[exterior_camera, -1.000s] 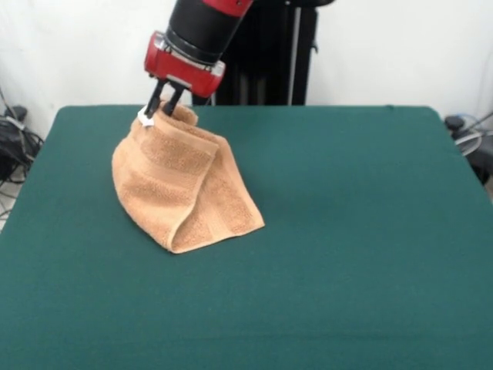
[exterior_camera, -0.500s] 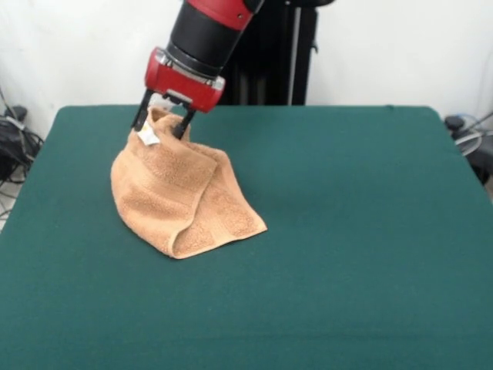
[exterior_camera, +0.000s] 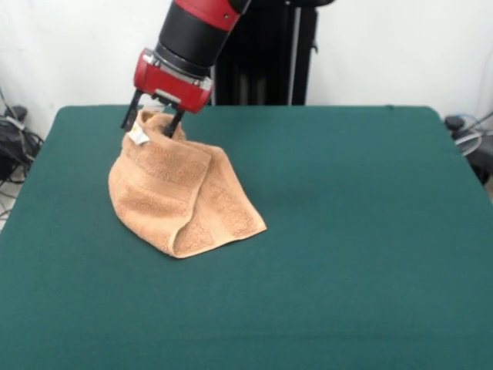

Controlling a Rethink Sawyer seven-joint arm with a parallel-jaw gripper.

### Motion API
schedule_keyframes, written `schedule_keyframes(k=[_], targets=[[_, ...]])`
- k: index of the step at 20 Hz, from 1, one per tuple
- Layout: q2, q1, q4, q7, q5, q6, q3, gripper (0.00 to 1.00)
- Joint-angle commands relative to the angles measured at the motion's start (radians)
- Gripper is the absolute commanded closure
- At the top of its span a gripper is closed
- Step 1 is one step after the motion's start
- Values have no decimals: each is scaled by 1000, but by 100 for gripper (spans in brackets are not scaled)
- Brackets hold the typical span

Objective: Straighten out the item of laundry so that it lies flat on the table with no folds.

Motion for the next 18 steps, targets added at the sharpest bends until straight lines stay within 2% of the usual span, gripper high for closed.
schedule_keyframes(k=[1, 6, 18], targets=[[20, -24, 112, 271, 60, -51, 144, 0], [-47, -10, 154, 253, 79, 36, 143, 0], [-153, 51, 168, 213, 138, 215, 105, 0]])
